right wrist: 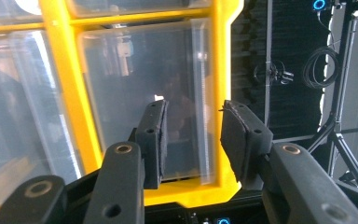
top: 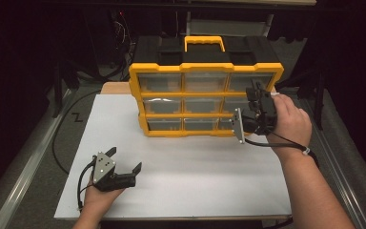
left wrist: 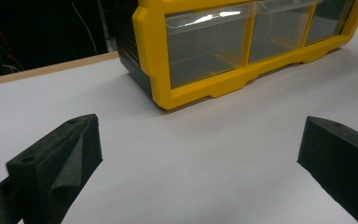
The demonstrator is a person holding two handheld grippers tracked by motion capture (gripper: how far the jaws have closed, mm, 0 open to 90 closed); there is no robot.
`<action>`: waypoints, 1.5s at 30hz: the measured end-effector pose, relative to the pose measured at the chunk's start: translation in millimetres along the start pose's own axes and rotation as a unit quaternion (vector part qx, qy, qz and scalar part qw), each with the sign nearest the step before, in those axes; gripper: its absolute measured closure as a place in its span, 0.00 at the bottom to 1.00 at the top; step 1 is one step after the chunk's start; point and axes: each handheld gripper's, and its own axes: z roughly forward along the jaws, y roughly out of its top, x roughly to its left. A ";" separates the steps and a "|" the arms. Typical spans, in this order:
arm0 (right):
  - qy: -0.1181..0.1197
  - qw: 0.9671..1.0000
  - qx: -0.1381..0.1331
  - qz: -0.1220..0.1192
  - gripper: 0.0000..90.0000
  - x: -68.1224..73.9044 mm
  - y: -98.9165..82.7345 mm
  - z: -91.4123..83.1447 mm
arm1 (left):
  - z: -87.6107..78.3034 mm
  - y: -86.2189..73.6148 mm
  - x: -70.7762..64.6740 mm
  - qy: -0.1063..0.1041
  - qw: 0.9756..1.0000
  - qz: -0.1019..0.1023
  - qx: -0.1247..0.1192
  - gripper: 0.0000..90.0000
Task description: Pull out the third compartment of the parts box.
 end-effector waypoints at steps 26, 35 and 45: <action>-0.003 1.000 0.011 -0.023 0.85 -2.3 2.4 24.9 | 0.6 -0.3 0.1 0.002 1.000 0.000 0.002 0.01; -0.021 0.999 0.014 -0.028 0.93 0.6 4.2 26.6 | 0.3 0.0 0.2 0.001 1.000 -0.001 0.002 0.01; -0.022 0.999 0.010 -0.031 0.94 -1.0 4.4 21.1 | 1.1 -0.4 -0.6 0.001 1.000 0.003 0.003 0.01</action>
